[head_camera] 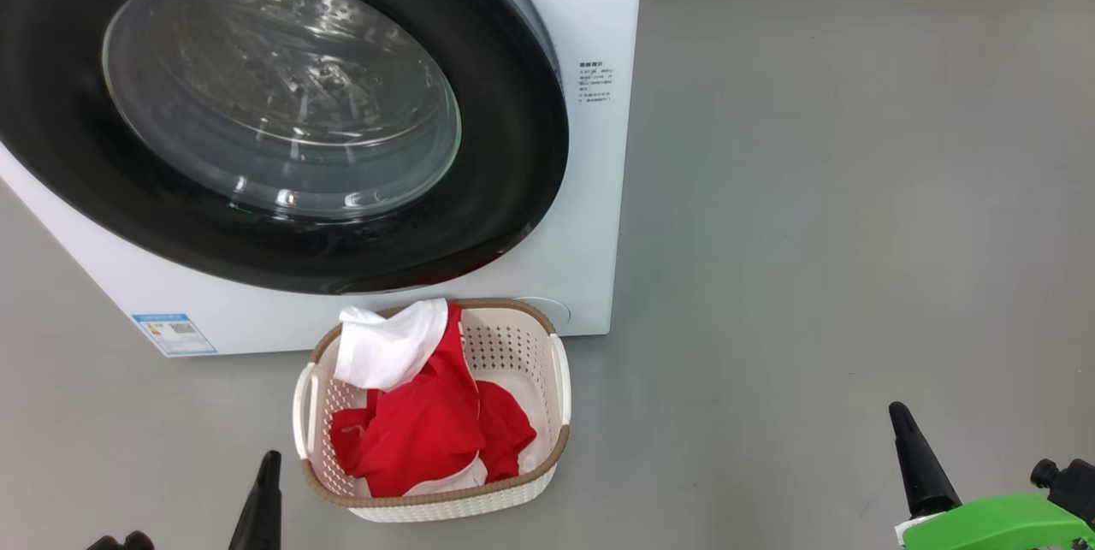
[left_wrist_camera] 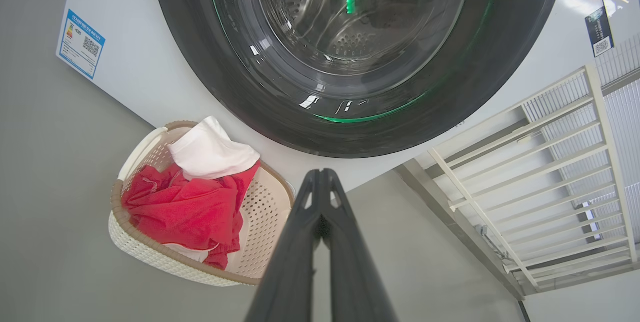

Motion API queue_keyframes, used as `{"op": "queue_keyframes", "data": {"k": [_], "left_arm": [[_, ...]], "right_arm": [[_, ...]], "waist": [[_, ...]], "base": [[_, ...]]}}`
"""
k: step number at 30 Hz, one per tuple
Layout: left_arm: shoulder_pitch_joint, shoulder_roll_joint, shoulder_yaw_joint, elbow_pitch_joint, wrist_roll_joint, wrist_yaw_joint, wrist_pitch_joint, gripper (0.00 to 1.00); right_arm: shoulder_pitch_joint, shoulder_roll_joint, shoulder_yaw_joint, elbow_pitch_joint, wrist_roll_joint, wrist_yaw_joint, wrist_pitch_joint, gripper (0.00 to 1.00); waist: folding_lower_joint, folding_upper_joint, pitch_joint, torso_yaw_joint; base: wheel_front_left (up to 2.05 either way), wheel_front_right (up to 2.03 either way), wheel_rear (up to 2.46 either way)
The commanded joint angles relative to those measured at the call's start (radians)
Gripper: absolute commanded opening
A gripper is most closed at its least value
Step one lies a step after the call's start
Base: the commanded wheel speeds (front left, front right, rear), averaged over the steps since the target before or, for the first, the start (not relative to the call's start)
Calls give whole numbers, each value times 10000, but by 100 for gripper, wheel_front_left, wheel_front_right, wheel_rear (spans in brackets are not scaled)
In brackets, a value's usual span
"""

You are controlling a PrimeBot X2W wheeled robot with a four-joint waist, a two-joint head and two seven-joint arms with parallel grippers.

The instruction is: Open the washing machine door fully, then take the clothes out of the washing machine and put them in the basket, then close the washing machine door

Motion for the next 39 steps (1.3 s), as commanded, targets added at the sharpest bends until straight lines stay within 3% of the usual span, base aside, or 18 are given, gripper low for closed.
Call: {"op": "queue_keyframes", "data": {"k": [1,39], "left_arm": [[-485,158,236,-204,-279,-36,46,0],[-959,205,408,-181,-4501,-57,1139,0]], "right_arm": [[-480,-139,12,-281,235,-5,48,0],[-1182,-133,-275,-342,3807,-8,1173,0]], "waist": [[-1,-1,-5,0],[-1,-1,-185,-17]], "base": [[0,0,0],[0,0,0]]}}
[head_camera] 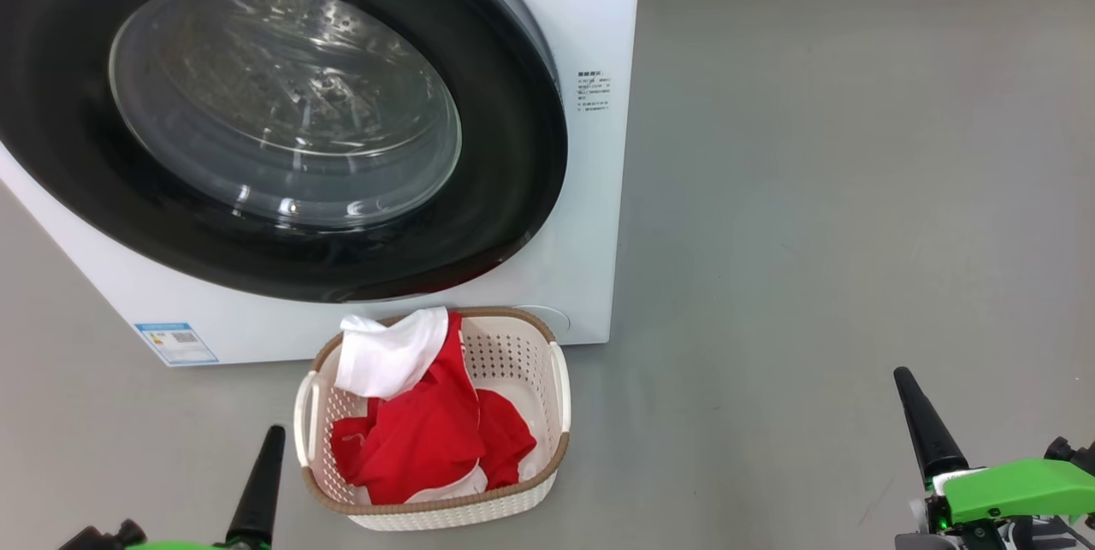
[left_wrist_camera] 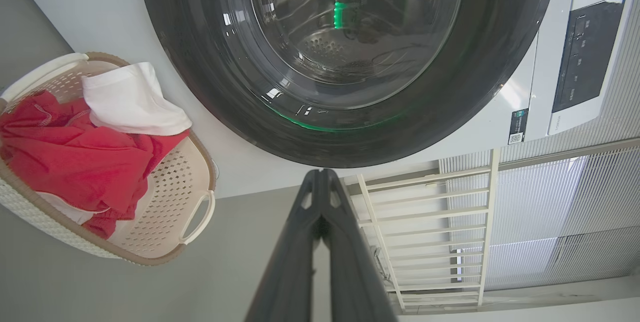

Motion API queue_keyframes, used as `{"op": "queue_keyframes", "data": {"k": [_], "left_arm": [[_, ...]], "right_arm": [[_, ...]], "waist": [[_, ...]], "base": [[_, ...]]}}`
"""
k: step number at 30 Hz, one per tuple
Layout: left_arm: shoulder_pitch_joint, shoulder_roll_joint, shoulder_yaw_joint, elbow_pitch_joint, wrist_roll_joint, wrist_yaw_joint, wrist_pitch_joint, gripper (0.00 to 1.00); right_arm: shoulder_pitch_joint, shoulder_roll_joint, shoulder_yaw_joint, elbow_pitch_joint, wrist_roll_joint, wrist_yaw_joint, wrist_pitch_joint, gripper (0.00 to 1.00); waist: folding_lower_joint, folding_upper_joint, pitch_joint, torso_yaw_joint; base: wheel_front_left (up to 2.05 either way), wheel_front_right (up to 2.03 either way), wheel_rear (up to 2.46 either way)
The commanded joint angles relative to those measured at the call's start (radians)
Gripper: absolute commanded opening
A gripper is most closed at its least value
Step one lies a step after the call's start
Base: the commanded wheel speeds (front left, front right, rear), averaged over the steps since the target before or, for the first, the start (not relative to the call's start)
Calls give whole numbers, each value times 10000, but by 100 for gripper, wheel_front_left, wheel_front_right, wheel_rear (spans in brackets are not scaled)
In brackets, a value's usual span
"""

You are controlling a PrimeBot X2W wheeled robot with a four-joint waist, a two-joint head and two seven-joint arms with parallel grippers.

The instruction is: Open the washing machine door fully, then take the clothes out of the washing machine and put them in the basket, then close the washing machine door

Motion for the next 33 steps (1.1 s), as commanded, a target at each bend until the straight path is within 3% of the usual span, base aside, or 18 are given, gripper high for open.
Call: {"op": "queue_keyframes", "data": {"k": [1,21,33], "left_arm": [[-509,177,330,-205,-308,-58,88,0],[-758,202,418,-193,-2527,-69,661,0],[-763,202,418,-193,-2577,-69,673,0]], "right_arm": [[-588,-130,79,-296,311,-6,71,0],[-958,-119,-82,-327,2178,-7,670,0],[-968,-106,-105,-327,2204,-7,699,0]], "waist": [[0,0,-7,0],[0,0,-101,-9],[0,0,-103,-10]], "base": [[0,0,0],[0,0,0],[0,0,0]]}}
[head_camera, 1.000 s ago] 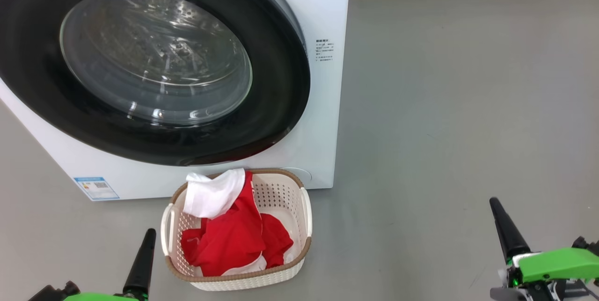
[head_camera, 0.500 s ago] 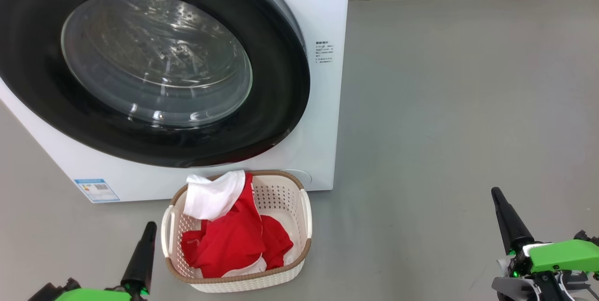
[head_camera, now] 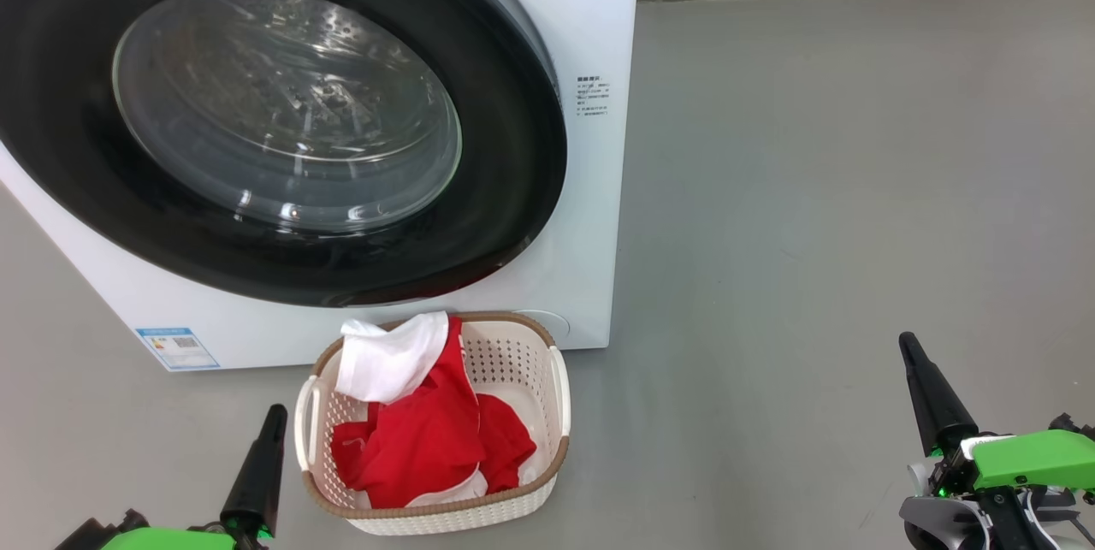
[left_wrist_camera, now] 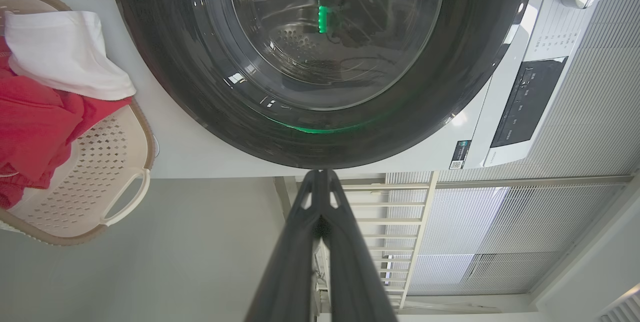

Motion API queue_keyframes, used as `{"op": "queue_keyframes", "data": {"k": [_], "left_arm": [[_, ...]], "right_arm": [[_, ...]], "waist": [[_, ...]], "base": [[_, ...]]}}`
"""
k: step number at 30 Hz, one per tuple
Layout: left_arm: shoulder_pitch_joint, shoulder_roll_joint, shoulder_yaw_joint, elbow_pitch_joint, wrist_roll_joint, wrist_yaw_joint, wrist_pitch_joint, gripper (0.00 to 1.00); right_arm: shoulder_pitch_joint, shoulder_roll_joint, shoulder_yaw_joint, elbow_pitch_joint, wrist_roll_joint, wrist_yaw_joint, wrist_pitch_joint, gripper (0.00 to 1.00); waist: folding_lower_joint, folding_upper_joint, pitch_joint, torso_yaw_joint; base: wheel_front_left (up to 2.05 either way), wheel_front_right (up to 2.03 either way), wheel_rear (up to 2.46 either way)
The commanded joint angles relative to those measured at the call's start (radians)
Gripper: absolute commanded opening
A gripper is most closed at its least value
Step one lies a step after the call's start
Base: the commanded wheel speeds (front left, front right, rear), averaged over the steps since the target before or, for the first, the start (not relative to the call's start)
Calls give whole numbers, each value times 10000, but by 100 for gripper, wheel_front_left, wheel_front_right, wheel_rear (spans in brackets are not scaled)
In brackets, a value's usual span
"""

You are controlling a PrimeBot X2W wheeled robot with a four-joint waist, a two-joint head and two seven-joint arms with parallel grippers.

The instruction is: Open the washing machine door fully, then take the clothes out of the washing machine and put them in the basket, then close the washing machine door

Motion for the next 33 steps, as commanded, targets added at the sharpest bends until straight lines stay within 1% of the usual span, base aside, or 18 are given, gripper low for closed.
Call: {"op": "queue_keyframes", "data": {"k": [1,33], "left_arm": [[-411,179,363,-207,-67,-69,38,0],[-411,179,361,-207,-69,-69,36,0]], "right_arm": [[-415,-105,153,-293,37,6,73,0],[-419,-78,113,-291,5,6,104,0]], "waist": [[-1,0,0,0],[-1,0,0,0]], "base": [[0,0,0],[0,0,0]]}}
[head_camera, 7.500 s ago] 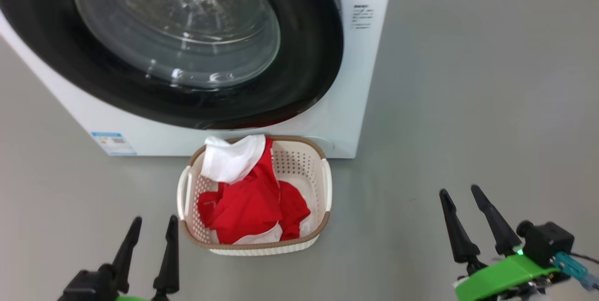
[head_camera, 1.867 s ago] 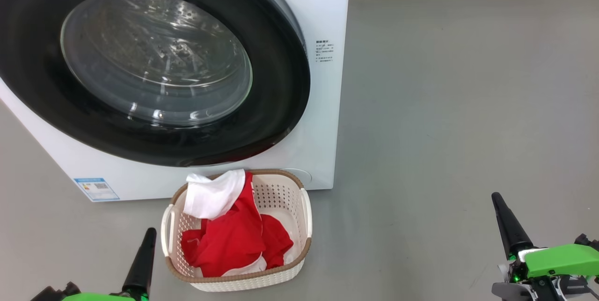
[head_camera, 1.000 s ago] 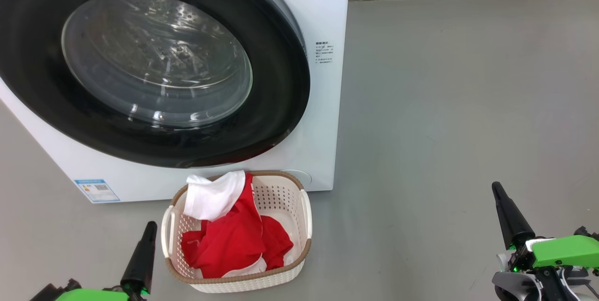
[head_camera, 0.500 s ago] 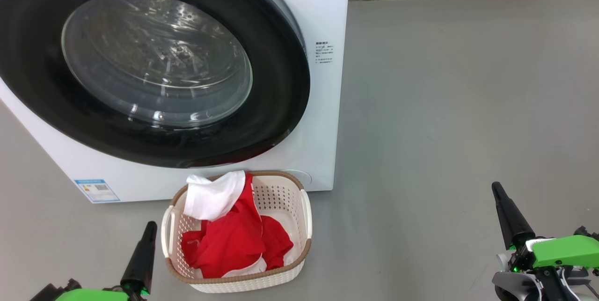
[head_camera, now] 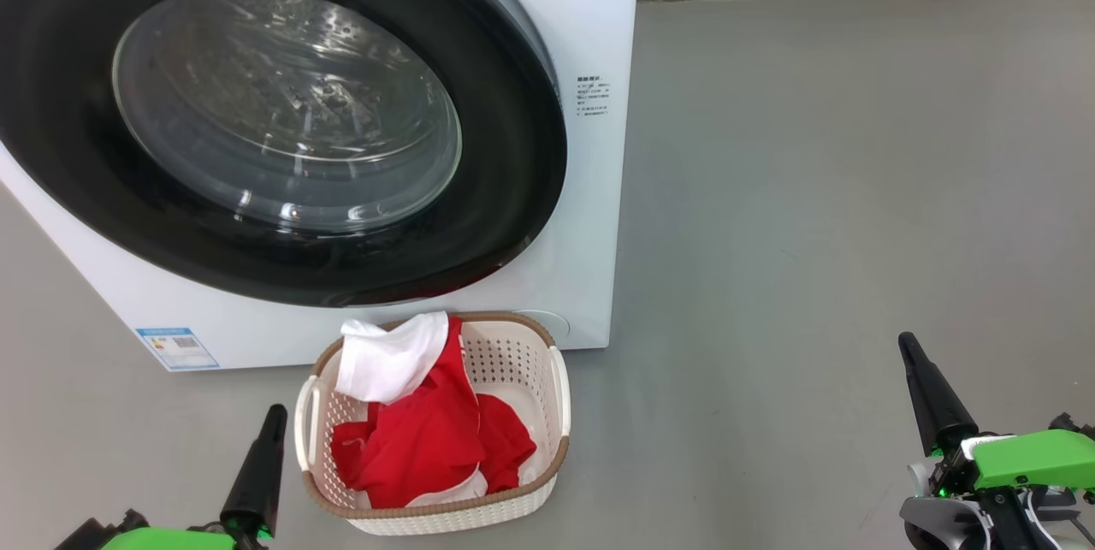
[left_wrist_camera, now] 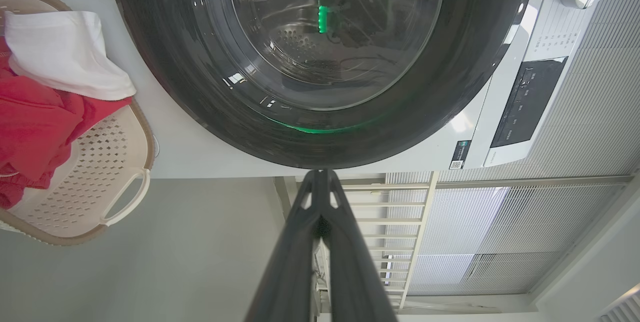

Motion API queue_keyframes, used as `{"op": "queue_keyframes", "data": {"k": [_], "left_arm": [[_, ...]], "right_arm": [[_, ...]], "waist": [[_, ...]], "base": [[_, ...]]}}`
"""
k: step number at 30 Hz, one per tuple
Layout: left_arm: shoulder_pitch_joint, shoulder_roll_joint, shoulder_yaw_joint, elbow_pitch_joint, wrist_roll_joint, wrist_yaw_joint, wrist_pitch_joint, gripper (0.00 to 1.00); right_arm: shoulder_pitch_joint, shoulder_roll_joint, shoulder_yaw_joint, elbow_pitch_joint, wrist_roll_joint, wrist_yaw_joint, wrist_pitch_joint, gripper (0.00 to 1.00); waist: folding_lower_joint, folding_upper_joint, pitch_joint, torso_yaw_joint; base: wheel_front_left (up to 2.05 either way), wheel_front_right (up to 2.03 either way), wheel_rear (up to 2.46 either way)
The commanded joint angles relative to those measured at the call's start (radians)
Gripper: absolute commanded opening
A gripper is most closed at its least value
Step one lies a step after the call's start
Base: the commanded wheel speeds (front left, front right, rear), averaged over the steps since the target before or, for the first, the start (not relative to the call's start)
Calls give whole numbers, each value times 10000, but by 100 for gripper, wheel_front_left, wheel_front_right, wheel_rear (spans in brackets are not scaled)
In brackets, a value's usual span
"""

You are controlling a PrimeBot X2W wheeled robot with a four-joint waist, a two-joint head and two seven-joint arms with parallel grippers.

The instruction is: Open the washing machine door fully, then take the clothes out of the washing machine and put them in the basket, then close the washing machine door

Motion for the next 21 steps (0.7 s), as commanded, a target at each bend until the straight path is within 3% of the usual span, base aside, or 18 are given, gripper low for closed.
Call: {"op": "queue_keyframes", "data": {"k": [1,21], "left_arm": [[-410,179,359,-209,-69,-69,36,0],[-410,179,358,-209,-69,-69,35,0]], "right_arm": [[-419,-79,141,-291,4,6,32,0],[-420,-68,124,-290,-10,6,46,0]], "waist": [[0,0,0,0],[0,0,0,0]], "base": [[0,0,0],[0,0,0]]}}
